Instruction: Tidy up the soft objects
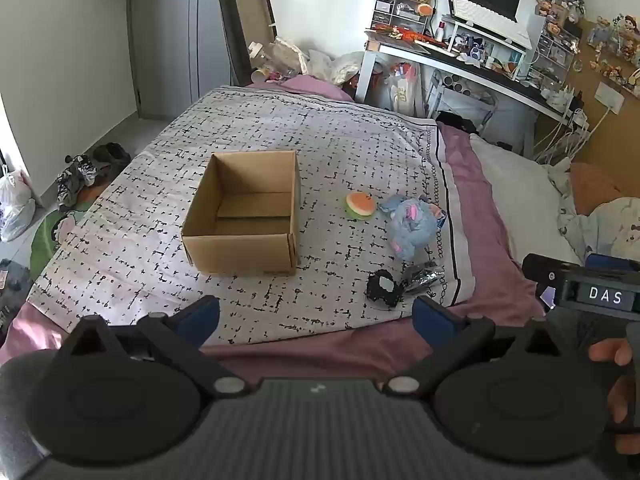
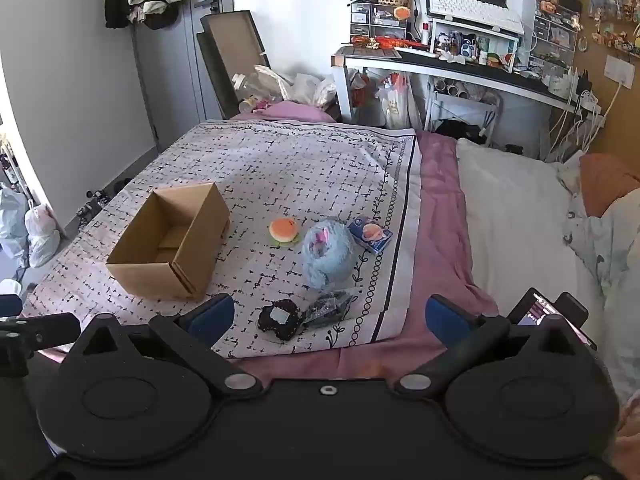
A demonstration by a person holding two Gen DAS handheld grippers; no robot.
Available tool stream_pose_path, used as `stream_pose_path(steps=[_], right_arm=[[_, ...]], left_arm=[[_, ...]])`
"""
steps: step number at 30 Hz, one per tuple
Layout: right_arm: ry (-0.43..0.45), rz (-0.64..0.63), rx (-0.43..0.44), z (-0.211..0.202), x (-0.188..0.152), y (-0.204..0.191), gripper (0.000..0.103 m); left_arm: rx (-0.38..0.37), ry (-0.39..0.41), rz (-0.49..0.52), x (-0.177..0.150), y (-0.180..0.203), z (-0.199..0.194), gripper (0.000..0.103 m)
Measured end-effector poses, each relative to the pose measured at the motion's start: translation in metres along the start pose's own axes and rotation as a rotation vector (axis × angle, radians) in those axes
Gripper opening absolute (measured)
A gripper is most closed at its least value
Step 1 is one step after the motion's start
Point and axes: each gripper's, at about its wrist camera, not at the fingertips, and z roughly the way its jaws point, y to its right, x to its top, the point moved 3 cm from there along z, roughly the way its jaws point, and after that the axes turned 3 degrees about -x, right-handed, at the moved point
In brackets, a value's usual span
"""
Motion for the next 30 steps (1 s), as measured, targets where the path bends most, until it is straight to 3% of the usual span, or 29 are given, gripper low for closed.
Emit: stream_pose_path(steps=[30], right_arm=[[0.005, -0.009, 0.024, -0.006, -0.002, -0.002, 0.103]], left_arm=[[0.008, 0.012, -0.002, -0.001, -0.002, -0.008, 0.102]])
